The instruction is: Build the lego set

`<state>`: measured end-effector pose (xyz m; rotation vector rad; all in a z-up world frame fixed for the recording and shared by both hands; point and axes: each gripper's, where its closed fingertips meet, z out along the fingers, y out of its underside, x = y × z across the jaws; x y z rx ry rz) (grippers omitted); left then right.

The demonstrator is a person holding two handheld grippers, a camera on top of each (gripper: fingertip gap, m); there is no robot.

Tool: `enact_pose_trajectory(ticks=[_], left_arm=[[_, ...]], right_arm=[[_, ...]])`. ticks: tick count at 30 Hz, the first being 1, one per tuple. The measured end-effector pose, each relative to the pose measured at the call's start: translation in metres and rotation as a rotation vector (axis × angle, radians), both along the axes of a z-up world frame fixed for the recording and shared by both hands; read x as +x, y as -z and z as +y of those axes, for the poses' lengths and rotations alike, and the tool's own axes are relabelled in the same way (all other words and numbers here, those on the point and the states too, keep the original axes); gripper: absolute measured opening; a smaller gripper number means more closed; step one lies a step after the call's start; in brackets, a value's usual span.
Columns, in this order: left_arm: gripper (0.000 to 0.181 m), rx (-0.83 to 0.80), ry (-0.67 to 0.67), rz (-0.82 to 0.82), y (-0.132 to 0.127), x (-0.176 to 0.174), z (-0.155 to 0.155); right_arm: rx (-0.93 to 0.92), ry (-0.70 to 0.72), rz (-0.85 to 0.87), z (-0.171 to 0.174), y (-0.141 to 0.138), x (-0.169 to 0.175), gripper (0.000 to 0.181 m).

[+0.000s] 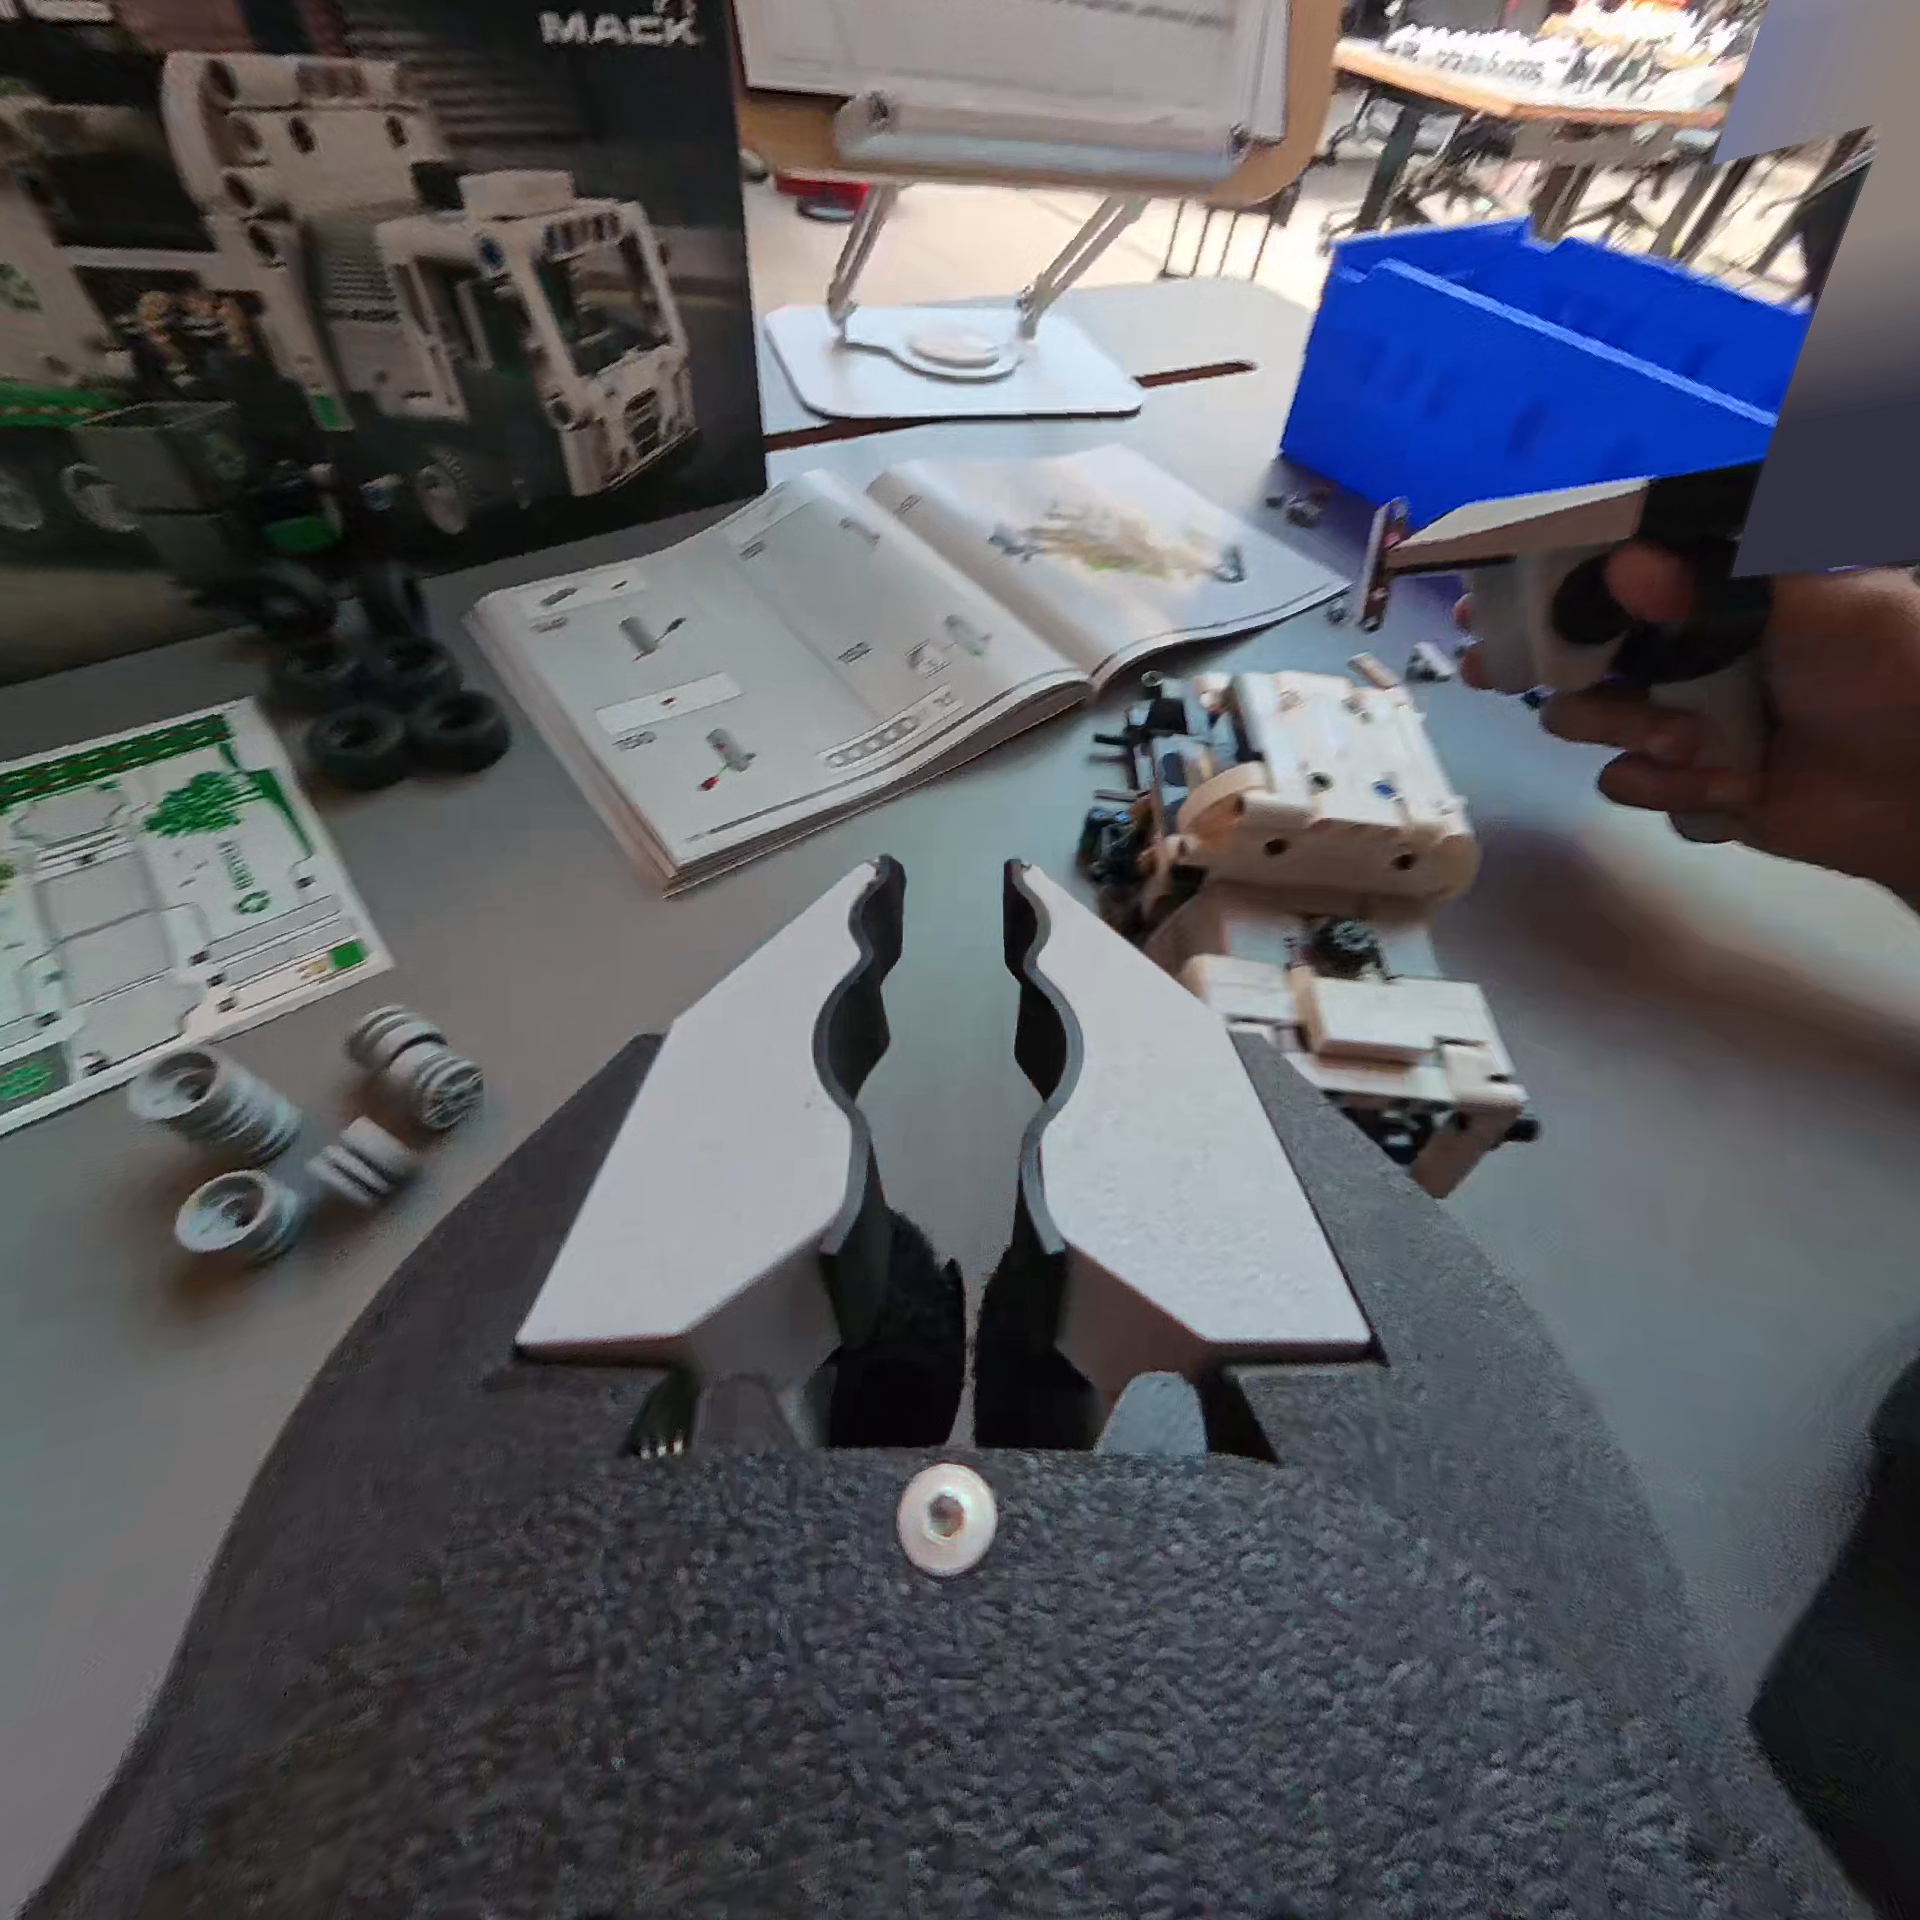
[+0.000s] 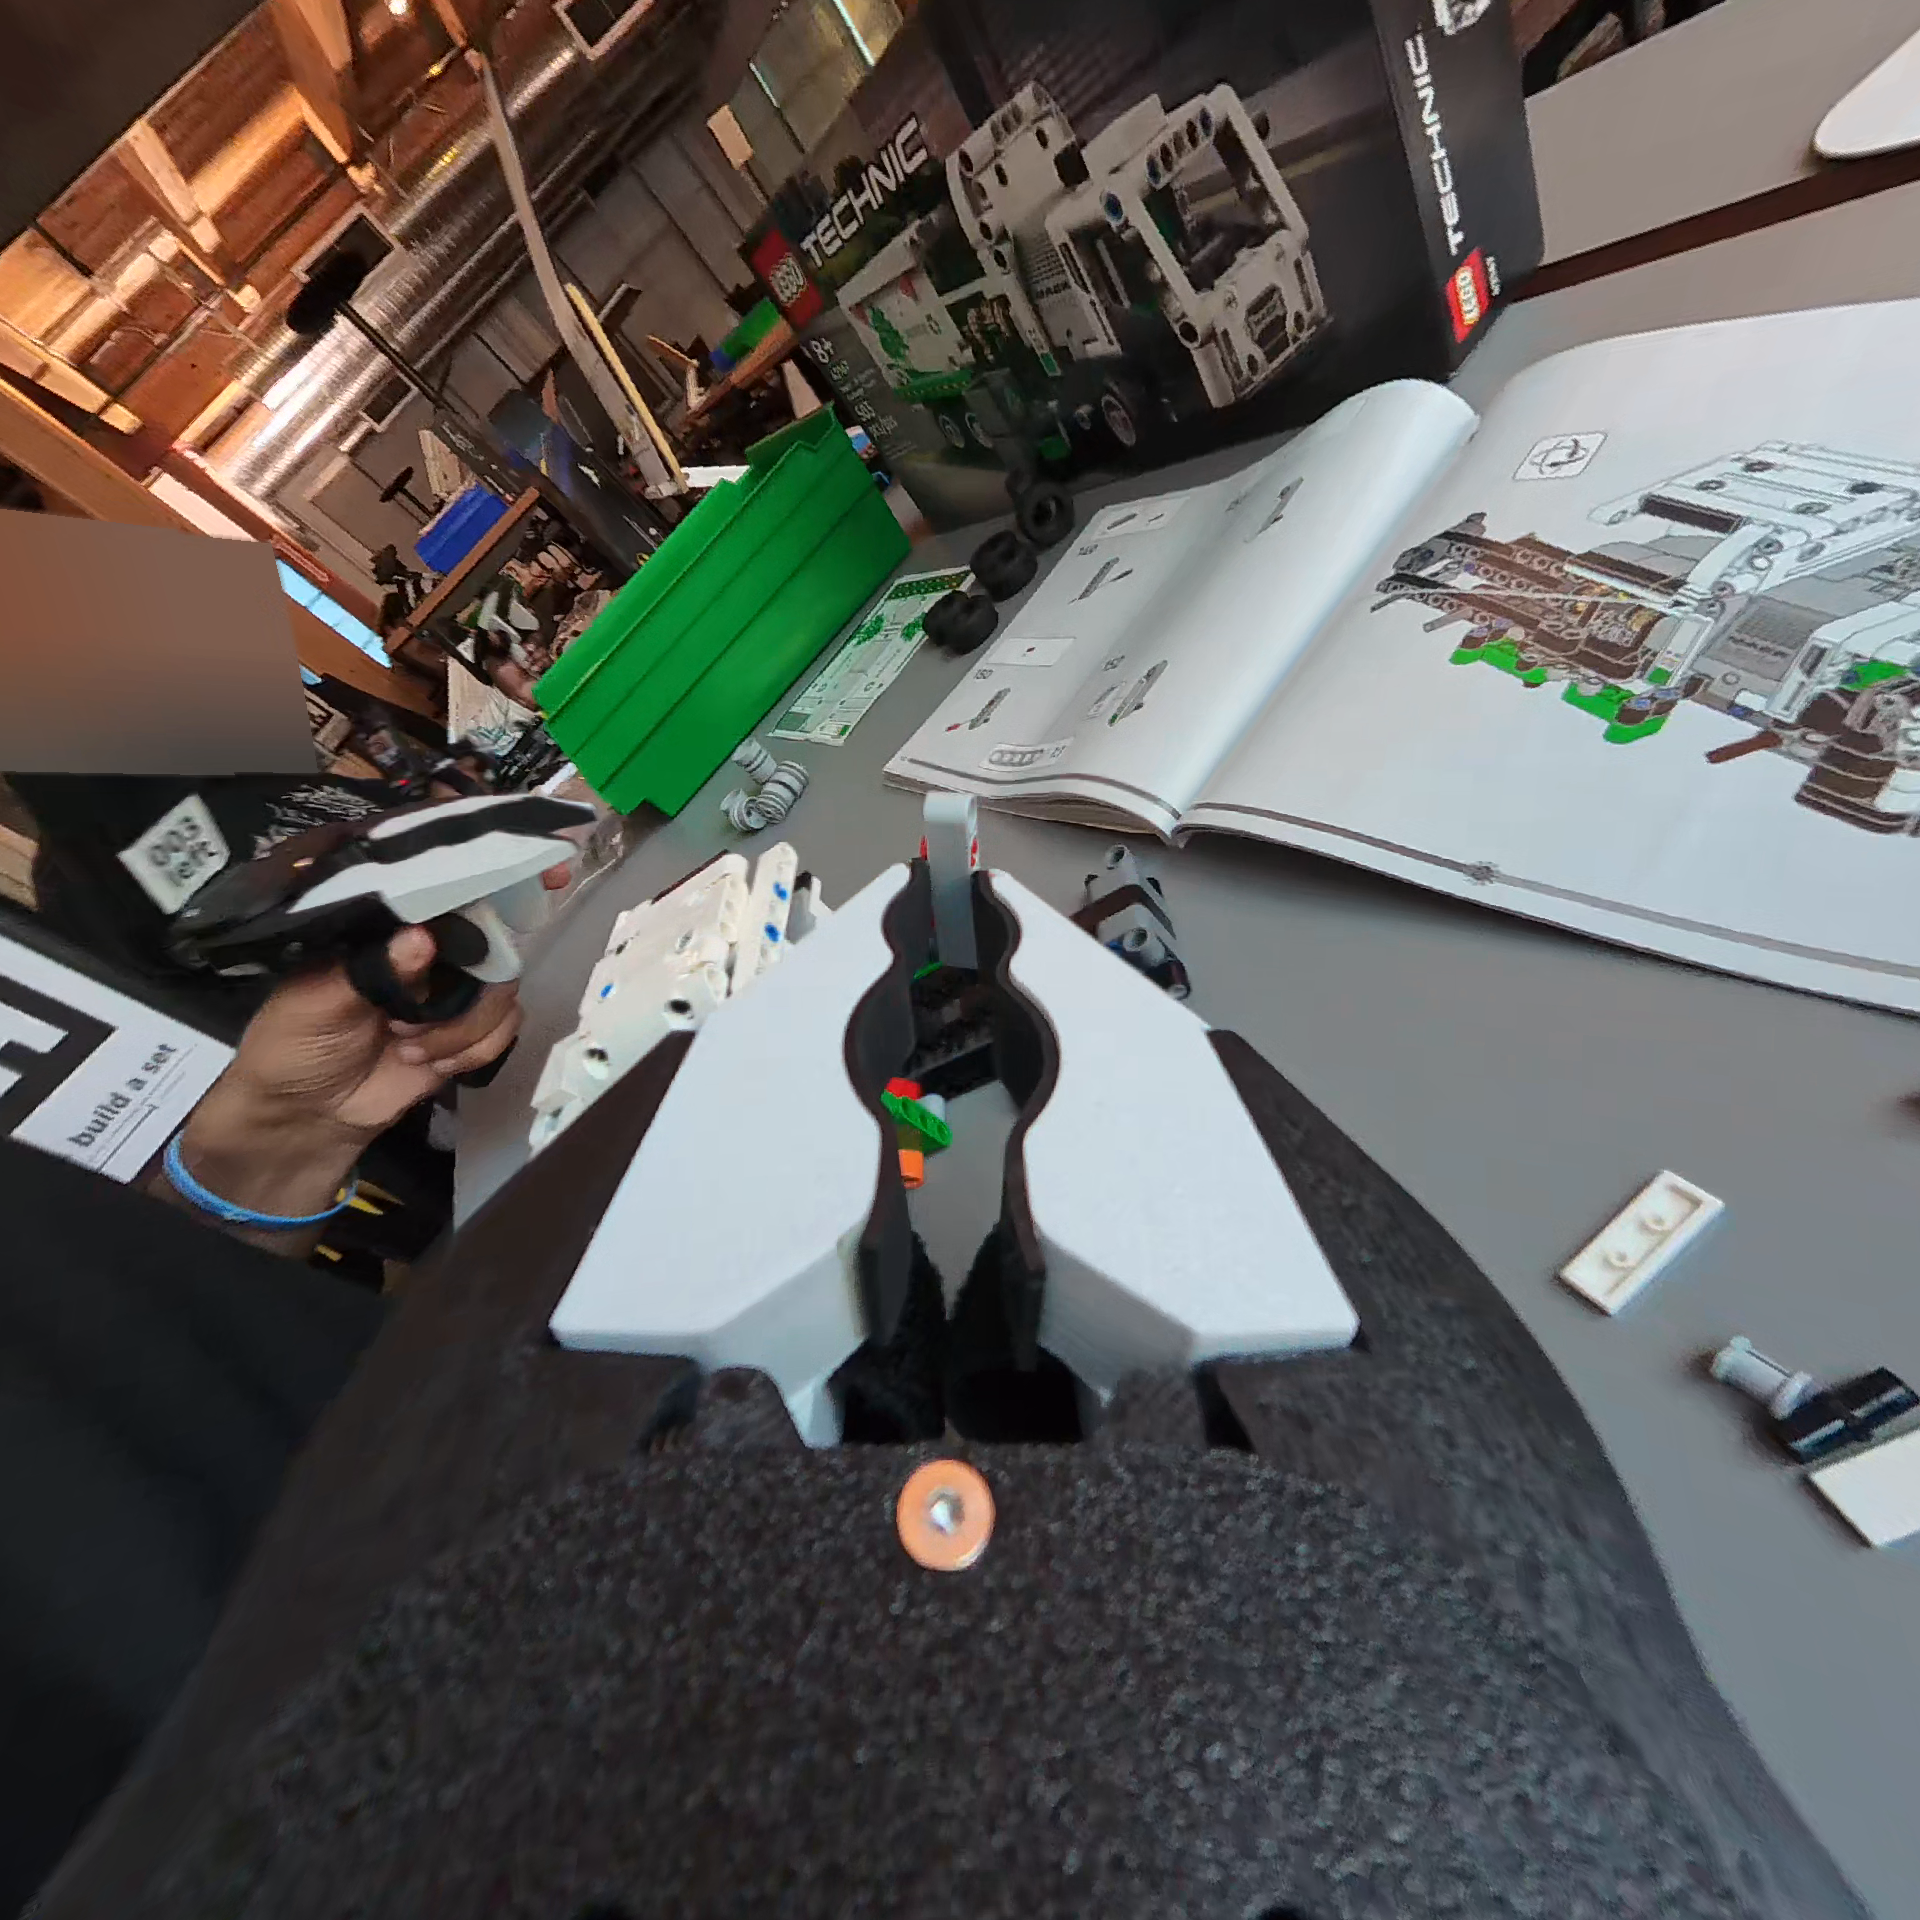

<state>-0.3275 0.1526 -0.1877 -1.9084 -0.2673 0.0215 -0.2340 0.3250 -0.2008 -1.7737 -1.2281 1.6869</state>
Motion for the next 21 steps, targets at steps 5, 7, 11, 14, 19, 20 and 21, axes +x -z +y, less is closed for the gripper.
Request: enact_pose_trajectory(ticks=[5,7,11,14,19,20,21], left_arm=[[0.027,-0.159,-0.077,0.06,0.02,-0.04,-0.028],[0.051,-0.279,-0.067,0.012,0.034,-0.042,-0.043],[0.03,-0.464,0.051,0.014,0.055,-0.021,-0.061],[0.027,-0.52,0.087,-0.026,0.071,-0.008,-0.057],[0.026,-0.597,0.062,-0.041,0.09,-0.01,-0.055],[0.026,-0.603,0.06,-0.044,0.092,-0.011,-0.056],[0.023,-0.61,0.062,-0.045,0.094,-0.01,-0.056]], right_arm=[[0.043,-0.023,0.014,-0.004,0.003,-0.002,0.007],[0.039,-0.039,0.039,-0.008,-0.001,-0.001,0.007],[0.073,-0.084,-0.038,-0.021,0.005,0.011,0.007],[0.153,-0.171,-0.19,-0.046,0.014,0.037,0.007],[0.326,-0.396,-0.531,-0.088,0.046,0.094,0.007],[0.324,-0.422,-0.556,-0.094,0.048,0.099,0.007],[0.322,-0.434,-0.572,-0.098,0.048,0.101,0.007]])
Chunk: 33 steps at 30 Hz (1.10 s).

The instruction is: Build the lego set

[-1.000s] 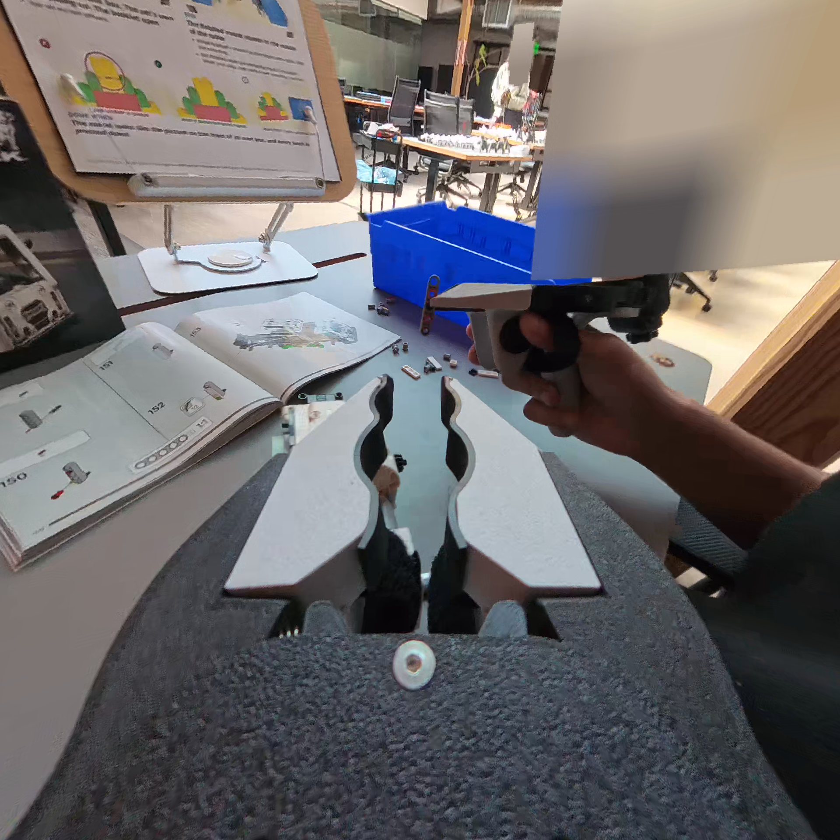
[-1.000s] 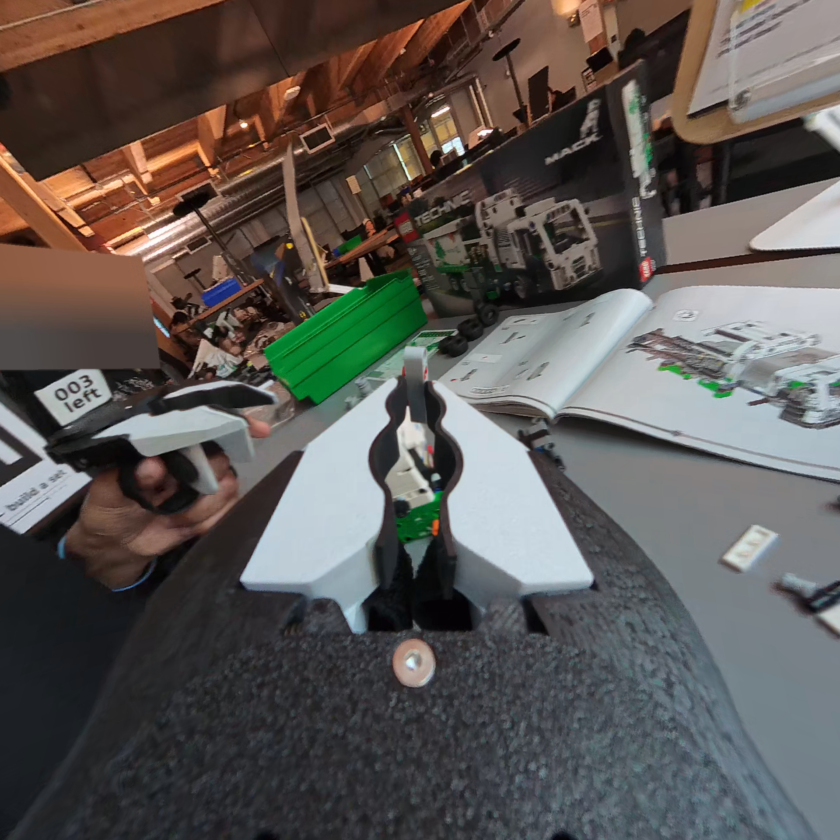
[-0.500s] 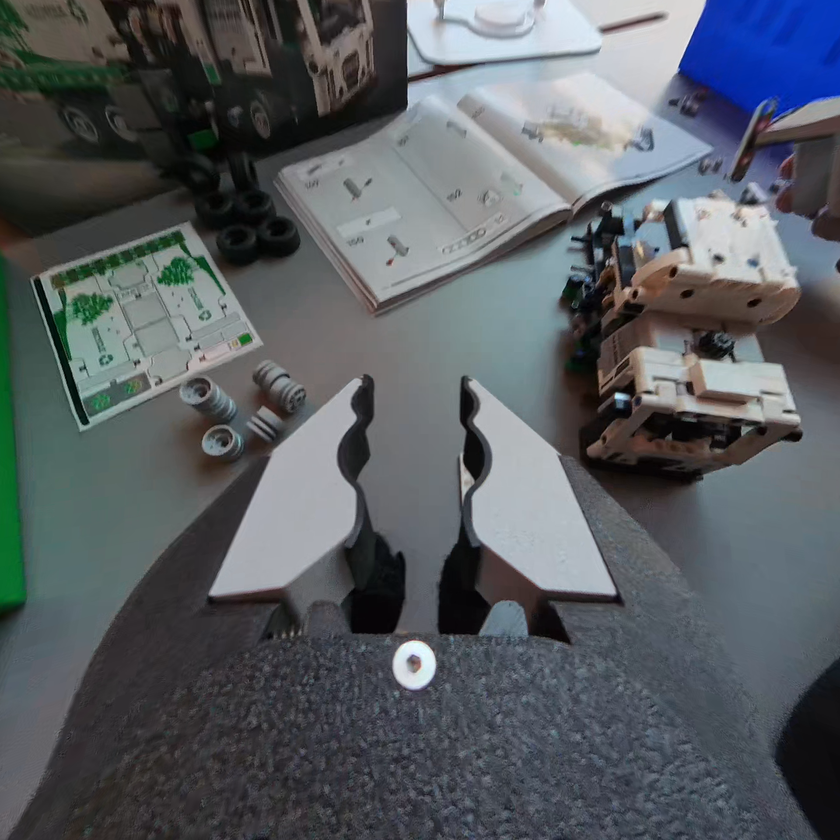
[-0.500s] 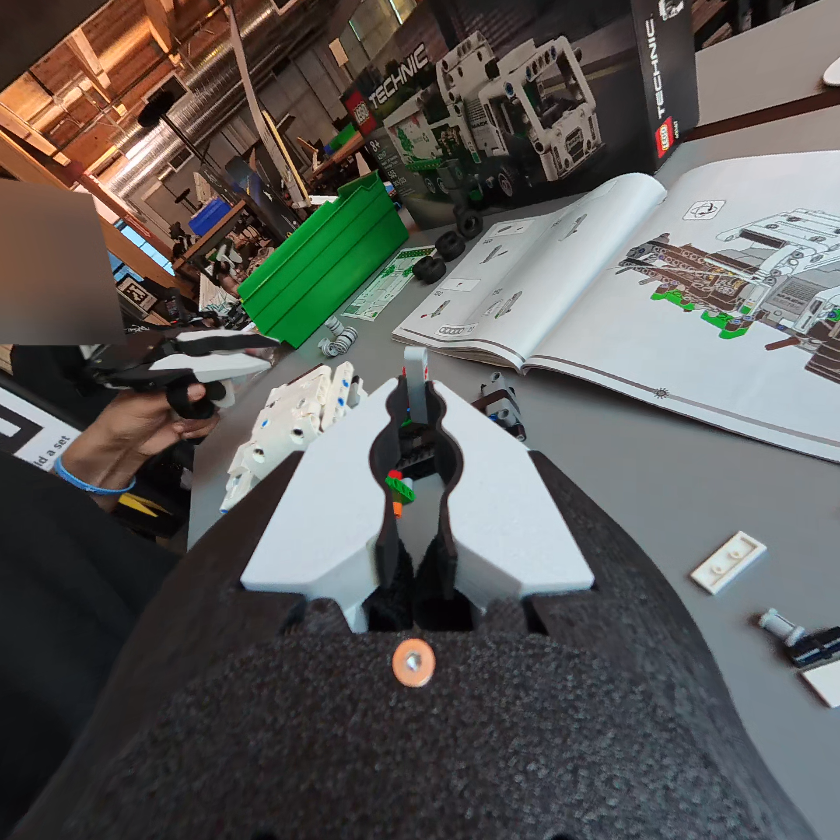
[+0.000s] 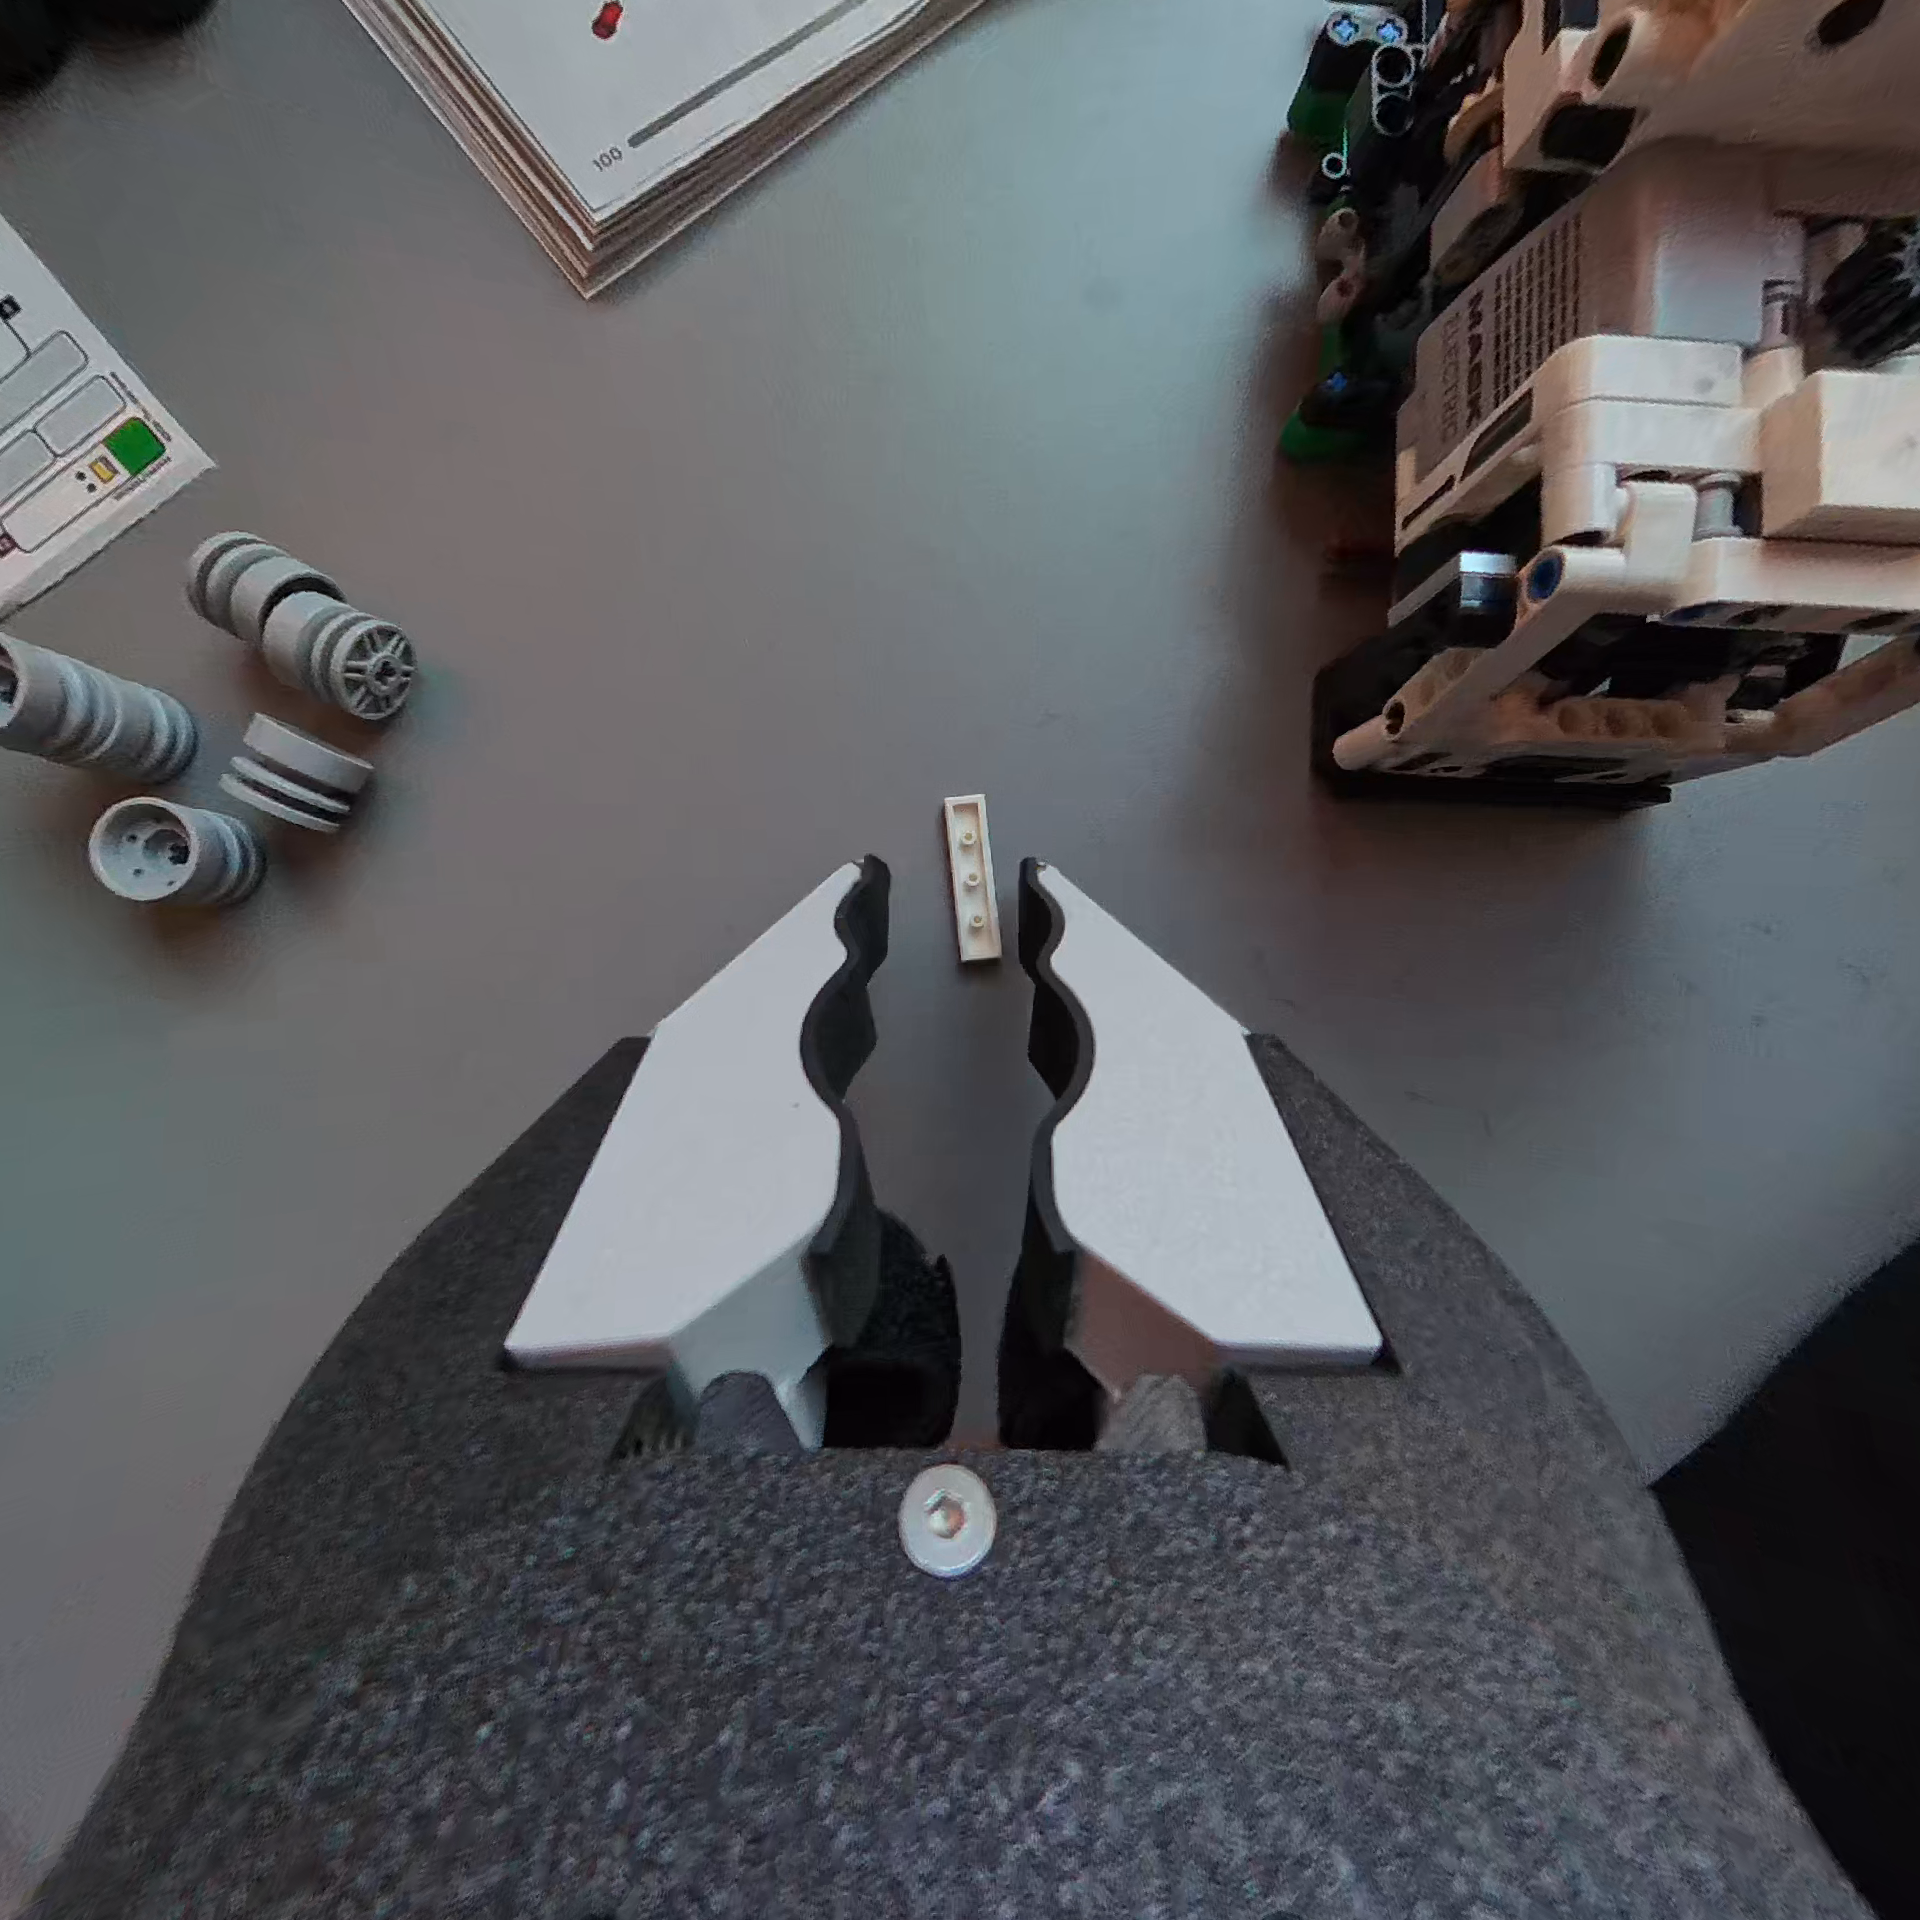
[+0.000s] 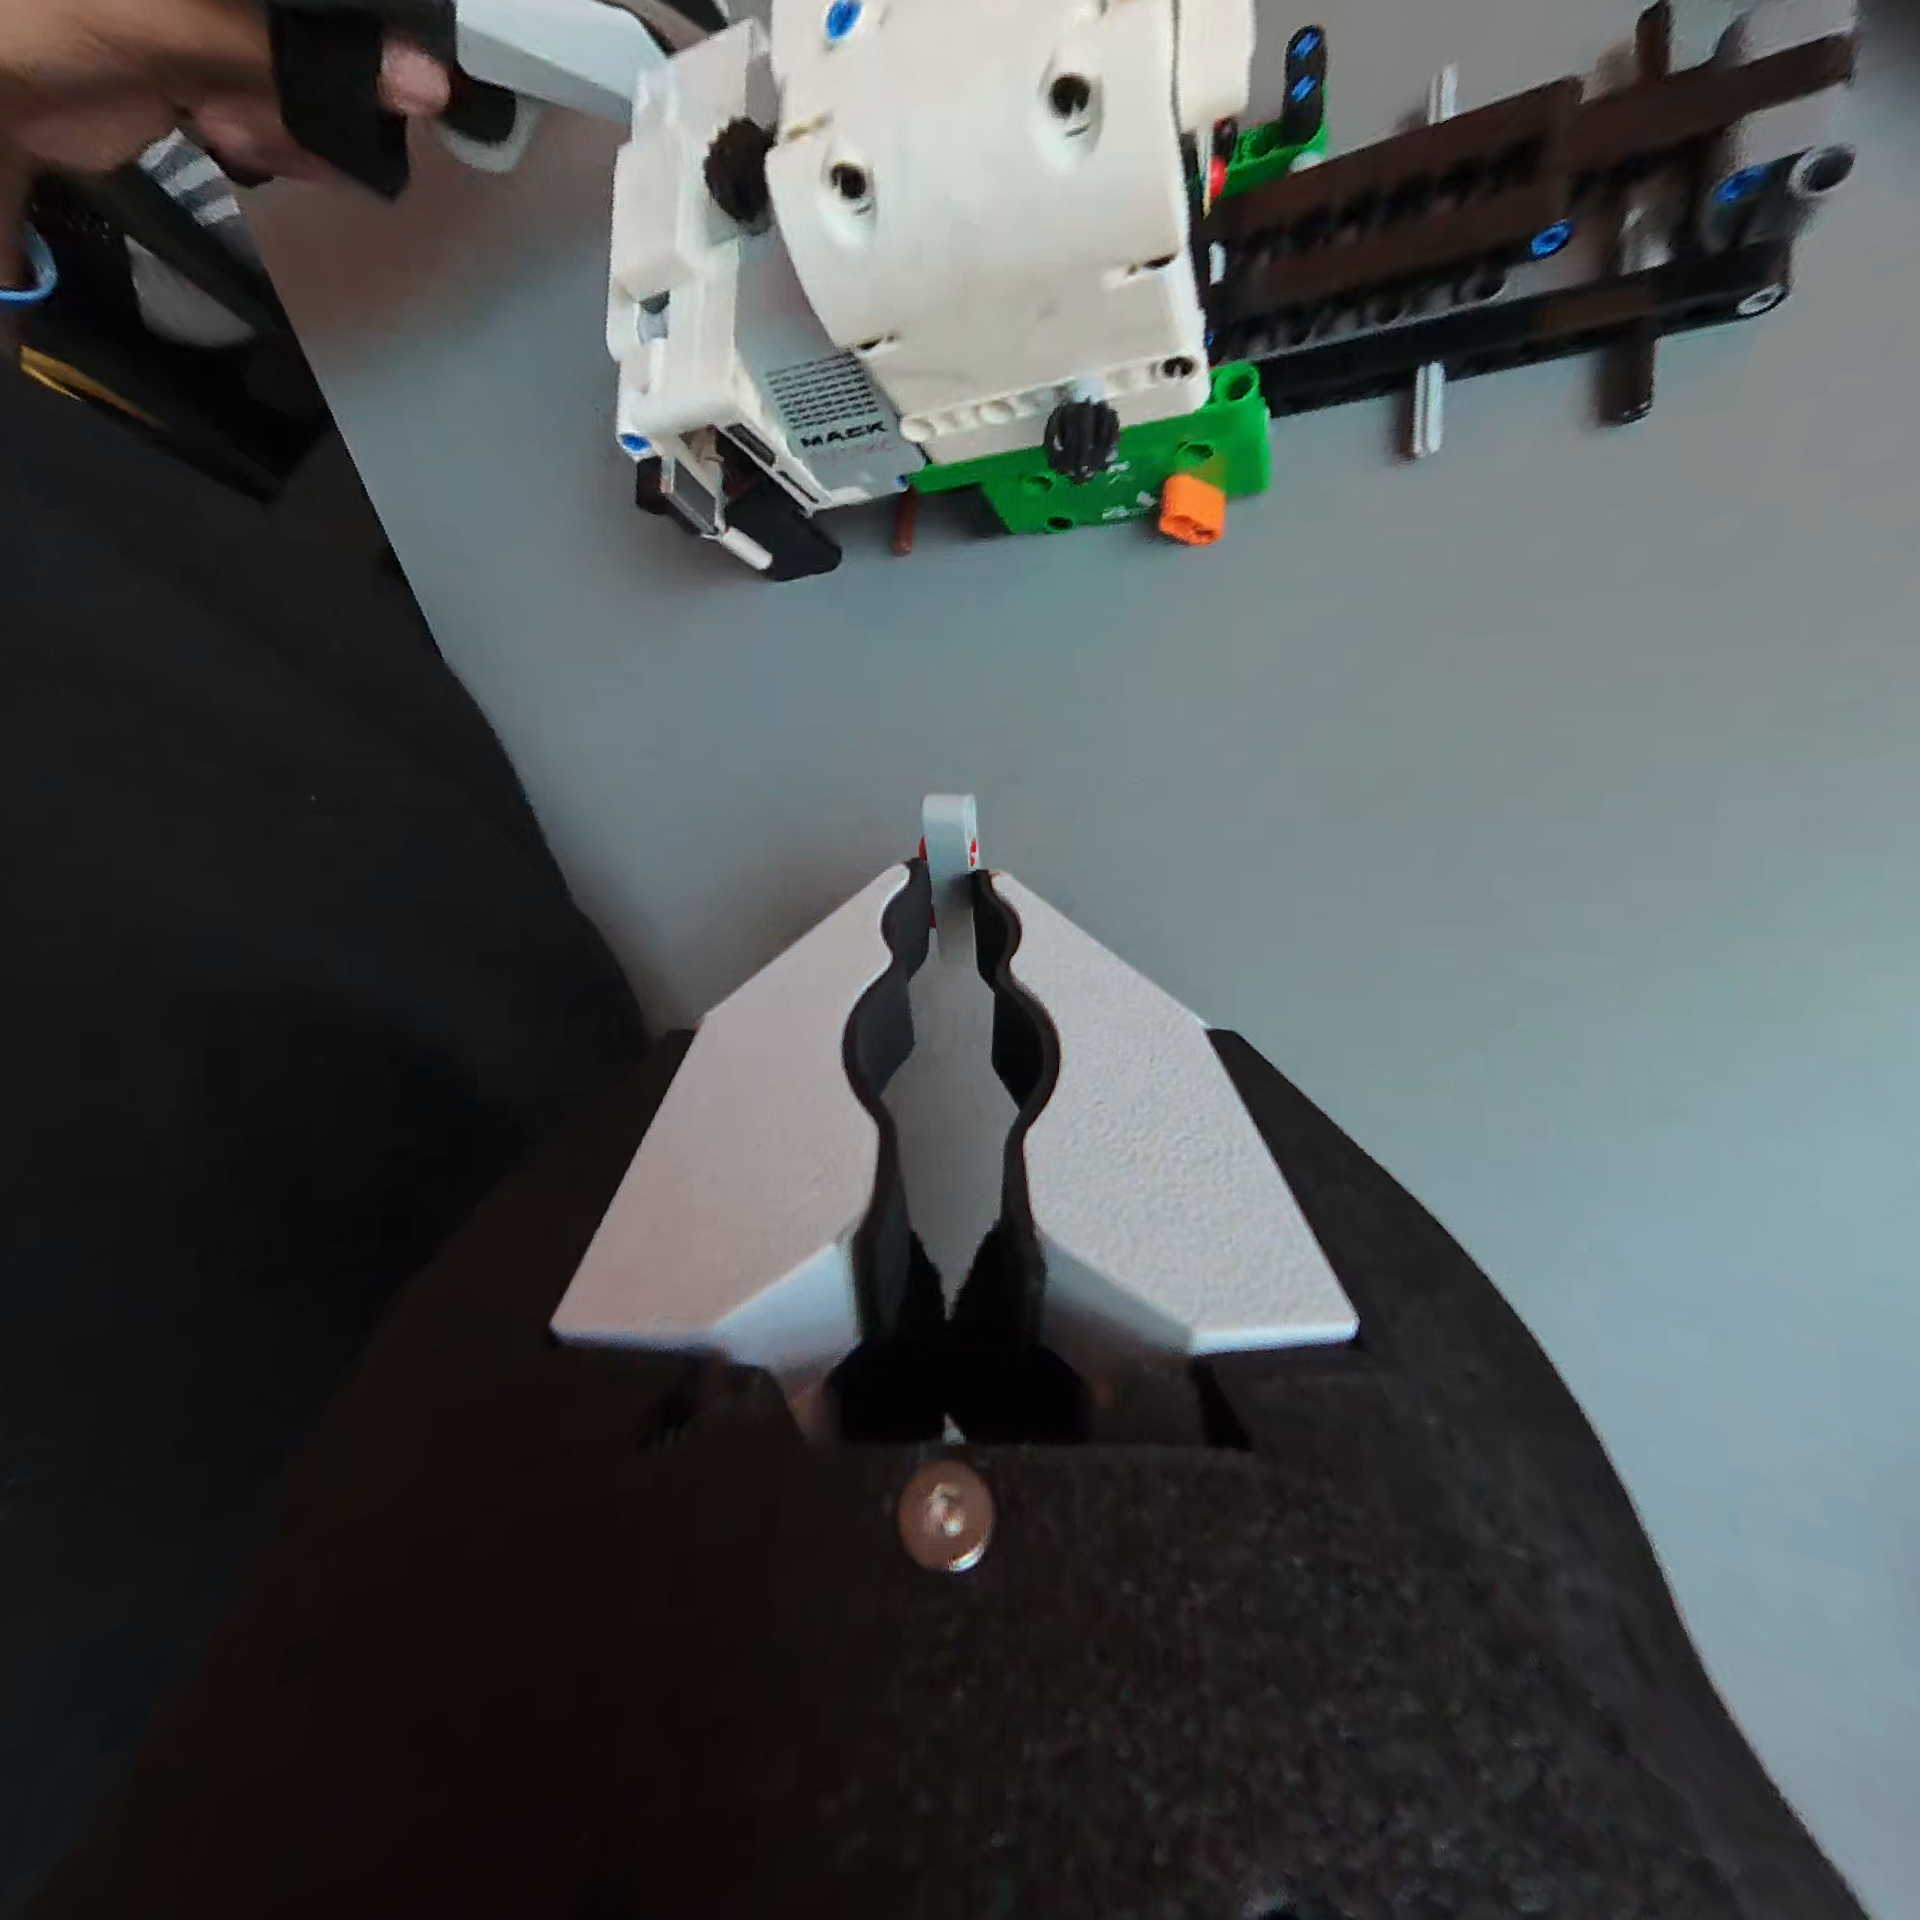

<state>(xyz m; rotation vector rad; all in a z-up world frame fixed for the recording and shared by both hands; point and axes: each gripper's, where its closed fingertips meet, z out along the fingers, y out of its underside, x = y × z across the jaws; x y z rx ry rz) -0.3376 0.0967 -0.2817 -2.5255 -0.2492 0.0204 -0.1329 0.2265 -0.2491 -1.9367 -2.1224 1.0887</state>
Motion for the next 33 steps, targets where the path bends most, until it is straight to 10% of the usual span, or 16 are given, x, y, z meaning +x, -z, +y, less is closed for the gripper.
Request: enact_pose_trajectory(ticks=[14,25,29,33], left_arm=[[0.007,0.07,0.014,0.016,0.002,0.007,0.002],[0.006,0.699,0.2,-0.259,-0.11,0.087,0.025],[0.006,0.863,0.25,-0.504,-0.135,0.119,0.026],[0.006,0.964,0.308,-0.773,-0.15,0.148,0.026]], right_arm=[[0.104,0.008,-0.112,-0.007,0.027,-0.006,0.007],[0.134,0.0,-0.099,-0.009,0.032,-0.004,0.013],[0.078,0.001,0.093,-0.014,-0.009,-0.012,0.015],[-0.205,-0.103,0.641,-0.055,-0.102,-0.033,0.016]])
